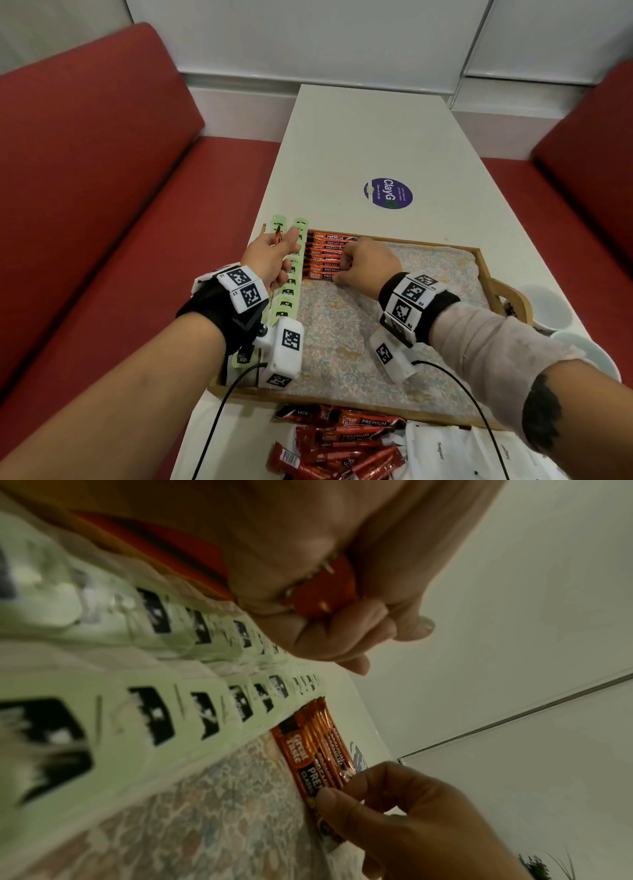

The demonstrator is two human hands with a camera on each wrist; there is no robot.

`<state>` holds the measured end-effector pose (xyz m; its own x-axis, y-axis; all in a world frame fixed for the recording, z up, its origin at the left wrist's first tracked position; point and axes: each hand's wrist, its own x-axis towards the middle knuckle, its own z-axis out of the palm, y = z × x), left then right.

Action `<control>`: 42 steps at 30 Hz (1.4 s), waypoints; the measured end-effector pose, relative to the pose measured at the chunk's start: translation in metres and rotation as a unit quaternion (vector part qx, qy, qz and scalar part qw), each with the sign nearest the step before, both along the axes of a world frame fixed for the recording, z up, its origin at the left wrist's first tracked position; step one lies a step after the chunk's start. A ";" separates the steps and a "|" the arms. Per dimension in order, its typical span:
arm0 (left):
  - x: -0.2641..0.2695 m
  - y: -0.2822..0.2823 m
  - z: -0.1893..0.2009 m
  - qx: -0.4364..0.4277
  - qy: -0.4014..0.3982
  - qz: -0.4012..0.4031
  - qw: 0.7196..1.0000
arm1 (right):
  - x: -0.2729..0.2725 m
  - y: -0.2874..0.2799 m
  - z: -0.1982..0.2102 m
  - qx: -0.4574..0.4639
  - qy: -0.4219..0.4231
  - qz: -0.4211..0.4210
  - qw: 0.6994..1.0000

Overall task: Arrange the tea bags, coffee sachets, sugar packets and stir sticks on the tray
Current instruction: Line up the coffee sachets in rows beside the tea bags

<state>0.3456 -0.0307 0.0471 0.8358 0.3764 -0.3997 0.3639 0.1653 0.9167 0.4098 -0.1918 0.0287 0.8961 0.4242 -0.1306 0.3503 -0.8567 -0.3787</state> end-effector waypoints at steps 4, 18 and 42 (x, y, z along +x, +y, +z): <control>0.002 -0.001 0.002 -0.049 0.021 0.023 0.998 | 0.000 0.002 0.000 -0.002 -0.005 0.005 1.000; 0.000 -0.014 0.005 -0.055 -0.065 -0.009 0.996 | -0.018 0.013 0.023 0.113 -0.027 0.056 0.992; -0.002 0.005 -0.004 0.116 -0.125 -0.127 0.977 | -0.018 -0.001 0.031 0.203 0.072 0.048 0.975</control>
<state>0.3434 -0.0261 0.0433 0.9746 0.2002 -0.1005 0.1270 -0.1240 0.9841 0.3915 -0.1928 0.0602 0.8342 0.5487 -0.0552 0.3404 -0.5912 -0.7312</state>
